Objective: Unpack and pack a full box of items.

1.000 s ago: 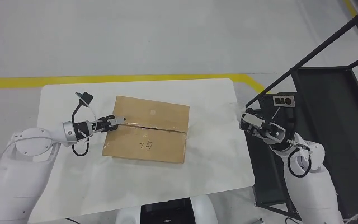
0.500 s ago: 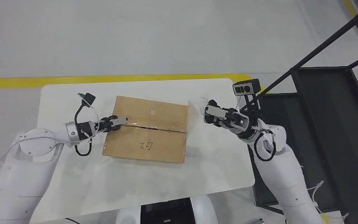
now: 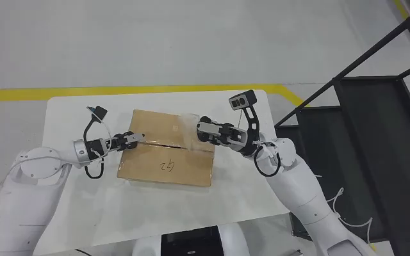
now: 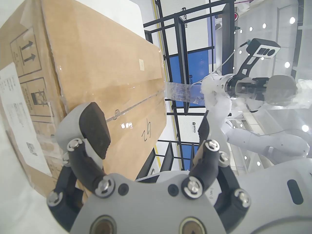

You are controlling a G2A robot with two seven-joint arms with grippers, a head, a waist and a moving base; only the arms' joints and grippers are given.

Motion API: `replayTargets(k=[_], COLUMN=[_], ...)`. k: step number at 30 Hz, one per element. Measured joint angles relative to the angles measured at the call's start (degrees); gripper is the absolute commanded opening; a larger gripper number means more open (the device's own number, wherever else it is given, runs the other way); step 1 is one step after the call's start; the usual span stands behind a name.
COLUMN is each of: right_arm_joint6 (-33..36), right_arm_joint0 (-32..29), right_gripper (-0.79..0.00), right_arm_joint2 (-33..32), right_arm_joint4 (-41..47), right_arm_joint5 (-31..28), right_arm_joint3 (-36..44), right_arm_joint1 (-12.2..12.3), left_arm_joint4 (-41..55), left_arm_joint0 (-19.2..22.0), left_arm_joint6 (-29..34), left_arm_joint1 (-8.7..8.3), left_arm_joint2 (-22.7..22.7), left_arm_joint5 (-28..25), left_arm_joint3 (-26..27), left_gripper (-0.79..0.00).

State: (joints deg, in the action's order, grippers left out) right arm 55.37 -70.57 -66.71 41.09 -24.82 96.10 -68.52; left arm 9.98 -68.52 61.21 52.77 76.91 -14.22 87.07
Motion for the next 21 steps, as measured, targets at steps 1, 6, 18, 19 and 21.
replayTargets(k=[1, 6, 18, 19, 21], right_arm_joint6=[-0.34, -1.58, -4.10, -4.25, -4.70], right_arm_joint0=[0.44, 2.60, 7.01, 7.31, 8.02], right_gripper=[-0.785, -0.785, -0.785, -0.785, -0.785], right_arm_joint2=[0.77, 5.07, 12.70, 13.21, 14.41], right_arm_joint4=[-0.10, -0.56, -1.22, -1.32, -1.58], right_arm_joint5=[-0.12, -0.71, -1.57, -1.55, -1.55], right_arm_joint3=[-0.48, -3.21, -9.52, -10.07, -11.37], right_arm_joint1=[-0.18, -1.21, -3.63, -3.81, -4.27], left_arm_joint4=[0.07, 0.34, 0.93, 0.93, 0.97], left_arm_joint0=[-0.04, -0.44, -1.18, -1.20, -1.21], left_arm_joint6=[0.00, 0.14, 0.04, 0.02, 0.03], left_arm_joint1=[-0.02, -0.17, -0.35, -0.36, -0.38], left_arm_joint2=[0.05, 0.59, 0.92, 0.91, 0.92], left_arm_joint5=[-0.01, 0.03, 0.41, 0.43, 0.56], left_arm_joint3=[0.03, 0.17, 0.75, 0.77, 0.80], left_gripper=[0.000, 0.000, 0.000, 0.000, 0.000])
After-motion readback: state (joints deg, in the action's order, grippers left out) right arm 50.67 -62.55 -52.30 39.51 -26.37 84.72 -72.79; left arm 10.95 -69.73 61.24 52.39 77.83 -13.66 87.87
